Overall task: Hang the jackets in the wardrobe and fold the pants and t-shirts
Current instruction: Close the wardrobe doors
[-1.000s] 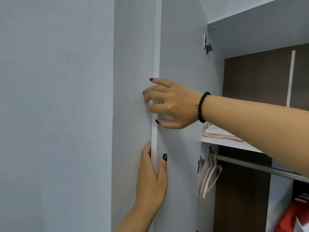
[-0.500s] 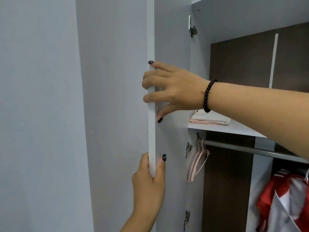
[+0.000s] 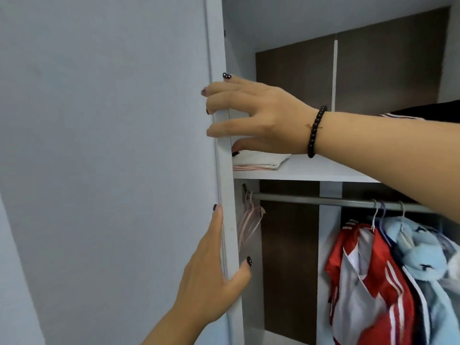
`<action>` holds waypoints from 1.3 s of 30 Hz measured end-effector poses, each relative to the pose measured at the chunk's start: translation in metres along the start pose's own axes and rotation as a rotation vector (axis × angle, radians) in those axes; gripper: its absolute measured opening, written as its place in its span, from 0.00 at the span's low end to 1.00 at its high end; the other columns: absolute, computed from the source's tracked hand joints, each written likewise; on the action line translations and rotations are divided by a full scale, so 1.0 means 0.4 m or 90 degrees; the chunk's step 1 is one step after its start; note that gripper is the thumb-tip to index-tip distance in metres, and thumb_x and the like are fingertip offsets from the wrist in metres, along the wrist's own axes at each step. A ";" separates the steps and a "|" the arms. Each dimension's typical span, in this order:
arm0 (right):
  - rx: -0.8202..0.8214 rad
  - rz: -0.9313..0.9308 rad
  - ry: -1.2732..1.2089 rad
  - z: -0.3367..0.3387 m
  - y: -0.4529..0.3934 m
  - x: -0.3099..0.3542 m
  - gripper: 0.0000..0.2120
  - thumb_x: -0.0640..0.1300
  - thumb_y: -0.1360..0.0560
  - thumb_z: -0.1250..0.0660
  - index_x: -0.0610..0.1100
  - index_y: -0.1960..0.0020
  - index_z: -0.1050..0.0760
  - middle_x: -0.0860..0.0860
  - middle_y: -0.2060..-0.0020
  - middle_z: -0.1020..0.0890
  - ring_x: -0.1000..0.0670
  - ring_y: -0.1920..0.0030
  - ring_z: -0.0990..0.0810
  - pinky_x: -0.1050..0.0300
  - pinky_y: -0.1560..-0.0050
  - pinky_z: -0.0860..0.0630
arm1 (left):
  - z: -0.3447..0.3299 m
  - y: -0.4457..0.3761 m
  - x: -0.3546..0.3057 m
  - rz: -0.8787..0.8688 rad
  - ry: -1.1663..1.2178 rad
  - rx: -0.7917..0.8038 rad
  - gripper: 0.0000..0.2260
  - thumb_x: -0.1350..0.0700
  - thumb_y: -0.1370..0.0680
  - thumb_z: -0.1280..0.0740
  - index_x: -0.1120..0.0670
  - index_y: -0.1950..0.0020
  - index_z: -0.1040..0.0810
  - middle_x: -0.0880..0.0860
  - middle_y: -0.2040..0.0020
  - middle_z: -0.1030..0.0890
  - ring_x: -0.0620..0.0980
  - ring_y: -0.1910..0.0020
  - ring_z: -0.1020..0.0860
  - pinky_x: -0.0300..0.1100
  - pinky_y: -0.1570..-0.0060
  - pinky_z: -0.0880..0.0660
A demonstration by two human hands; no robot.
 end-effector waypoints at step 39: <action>0.475 -0.411 0.129 -0.036 0.679 -0.153 0.39 0.30 0.26 0.41 0.38 0.23 0.59 0.40 0.23 0.60 0.41 0.23 0.60 0.47 0.25 0.54 | -0.676 -0.387 -0.266 0.059 -0.214 -0.110 0.50 0.35 0.26 0.34 0.48 0.24 0.71 0.54 0.24 0.72 0.61 0.23 0.63 0.45 0.46 0.21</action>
Point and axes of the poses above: each hand's wrist, its own y-axis away from the middle knuckle, its own z-axis out of the back of the hand, x = y × z, the point moved 2 cm from there along -y, towards the middle knuckle
